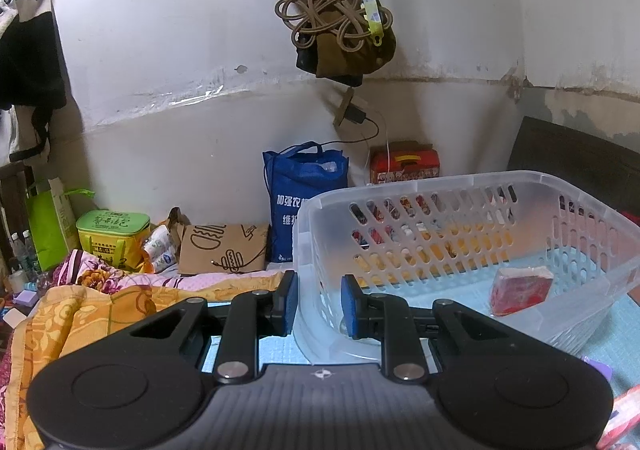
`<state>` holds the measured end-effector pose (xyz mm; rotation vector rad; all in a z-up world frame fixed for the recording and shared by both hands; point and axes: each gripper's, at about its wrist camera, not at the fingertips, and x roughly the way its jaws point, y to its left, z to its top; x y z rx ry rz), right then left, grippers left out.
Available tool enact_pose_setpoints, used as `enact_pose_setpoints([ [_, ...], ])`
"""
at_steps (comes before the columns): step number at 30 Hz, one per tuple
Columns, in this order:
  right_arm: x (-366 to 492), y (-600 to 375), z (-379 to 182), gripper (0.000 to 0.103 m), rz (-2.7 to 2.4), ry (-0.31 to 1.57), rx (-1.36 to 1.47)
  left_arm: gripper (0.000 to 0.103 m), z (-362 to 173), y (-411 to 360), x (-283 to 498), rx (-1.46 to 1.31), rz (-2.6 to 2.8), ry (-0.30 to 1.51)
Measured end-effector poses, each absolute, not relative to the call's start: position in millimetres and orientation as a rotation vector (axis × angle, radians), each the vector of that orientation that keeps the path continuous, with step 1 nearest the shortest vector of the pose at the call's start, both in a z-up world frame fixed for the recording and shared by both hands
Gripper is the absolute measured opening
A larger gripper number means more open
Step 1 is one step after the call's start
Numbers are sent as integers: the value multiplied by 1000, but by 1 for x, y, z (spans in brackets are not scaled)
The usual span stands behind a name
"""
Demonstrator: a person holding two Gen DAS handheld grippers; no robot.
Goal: Organize objects
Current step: 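Move the right gripper back to the pile and grasp the grey plush toy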
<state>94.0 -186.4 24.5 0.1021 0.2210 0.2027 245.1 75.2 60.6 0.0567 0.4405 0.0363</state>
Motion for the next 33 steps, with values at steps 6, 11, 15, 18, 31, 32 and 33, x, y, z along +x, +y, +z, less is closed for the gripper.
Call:
enact_pose_setpoints([
  [6, 49, -178, -20, 103, 201, 280, 145, 26, 60, 76, 243, 51, 29, 432],
  [11, 32, -170, -36, 103, 226, 282, 169, 26, 60, 76, 243, 49, 31, 430],
  [15, 36, -162, -30, 103, 219, 270, 133, 26, 60, 75, 242, 46, 36, 428],
  [18, 35, -160, -30, 103, 219, 253, 132, 26, 61, 77, 242, 43, 36, 423],
  [31, 6, -139, -34, 103, 228, 167, 92, 27, 60, 78, 243, 41, 33, 422],
  [32, 1, -136, -34, 103, 248, 160, 102, 27, 61, 77, 243, 41, 33, 422],
  [33, -1, -130, -34, 103, 274, 158, 96, 27, 61, 78, 243, 40, 34, 422],
])
